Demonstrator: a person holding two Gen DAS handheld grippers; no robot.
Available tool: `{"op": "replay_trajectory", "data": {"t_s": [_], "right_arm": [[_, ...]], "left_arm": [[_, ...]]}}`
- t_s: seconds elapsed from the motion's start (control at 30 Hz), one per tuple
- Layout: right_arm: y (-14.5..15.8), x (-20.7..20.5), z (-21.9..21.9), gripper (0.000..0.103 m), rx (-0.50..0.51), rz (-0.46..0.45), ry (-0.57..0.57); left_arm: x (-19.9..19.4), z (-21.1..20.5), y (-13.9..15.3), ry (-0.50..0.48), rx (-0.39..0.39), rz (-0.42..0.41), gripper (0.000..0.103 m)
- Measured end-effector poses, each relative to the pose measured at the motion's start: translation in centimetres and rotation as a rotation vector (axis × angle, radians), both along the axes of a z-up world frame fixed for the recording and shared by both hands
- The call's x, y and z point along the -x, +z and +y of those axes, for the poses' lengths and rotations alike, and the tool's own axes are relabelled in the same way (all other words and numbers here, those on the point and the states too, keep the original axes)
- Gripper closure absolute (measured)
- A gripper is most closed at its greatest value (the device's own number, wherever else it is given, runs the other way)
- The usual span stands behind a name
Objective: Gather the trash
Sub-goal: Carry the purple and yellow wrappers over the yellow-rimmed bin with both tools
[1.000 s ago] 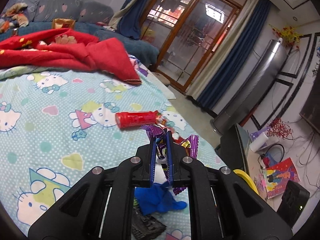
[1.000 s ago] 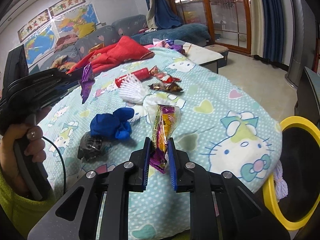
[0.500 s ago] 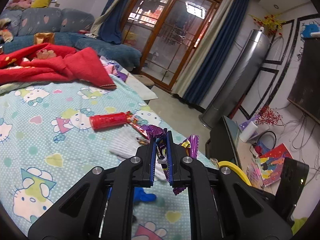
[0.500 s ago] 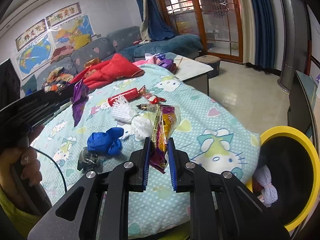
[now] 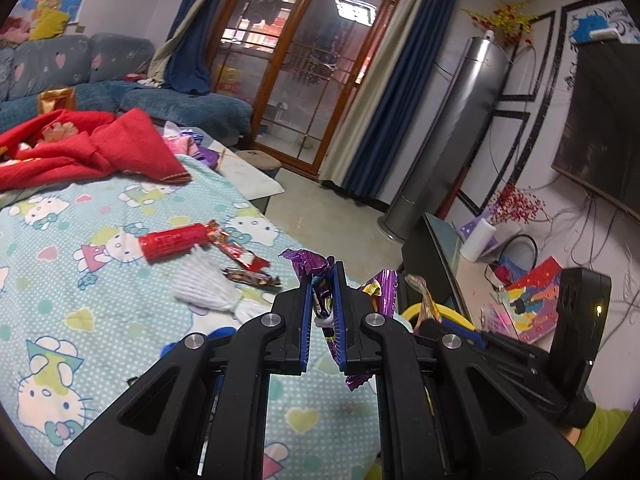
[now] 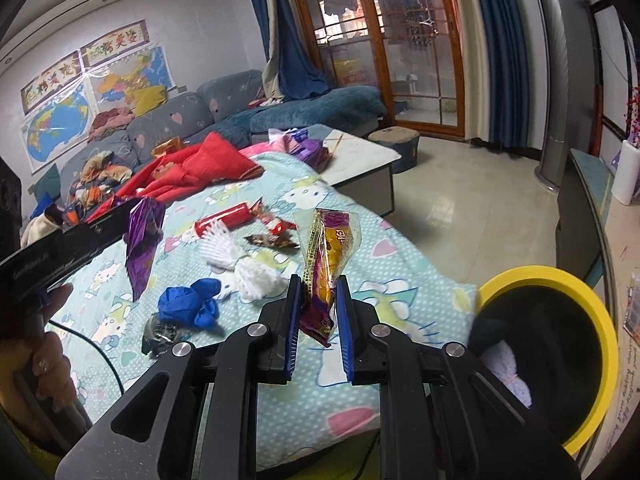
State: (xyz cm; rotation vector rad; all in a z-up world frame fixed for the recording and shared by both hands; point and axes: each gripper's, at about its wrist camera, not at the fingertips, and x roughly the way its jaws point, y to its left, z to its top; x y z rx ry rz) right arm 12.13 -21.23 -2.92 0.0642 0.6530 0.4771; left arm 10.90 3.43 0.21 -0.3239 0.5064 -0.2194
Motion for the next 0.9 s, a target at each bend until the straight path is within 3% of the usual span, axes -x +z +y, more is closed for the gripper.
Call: {"op": "replay_trajectory", "data": {"t_s": [0.9], "right_arm": [[-0.3,0.3,-8.4,0.086,-0.025,-0.011,-0.200]], "left_arm": [[0.3,-7.2,-0.9,-0.167,-0.097,0.001,0.098]]}}
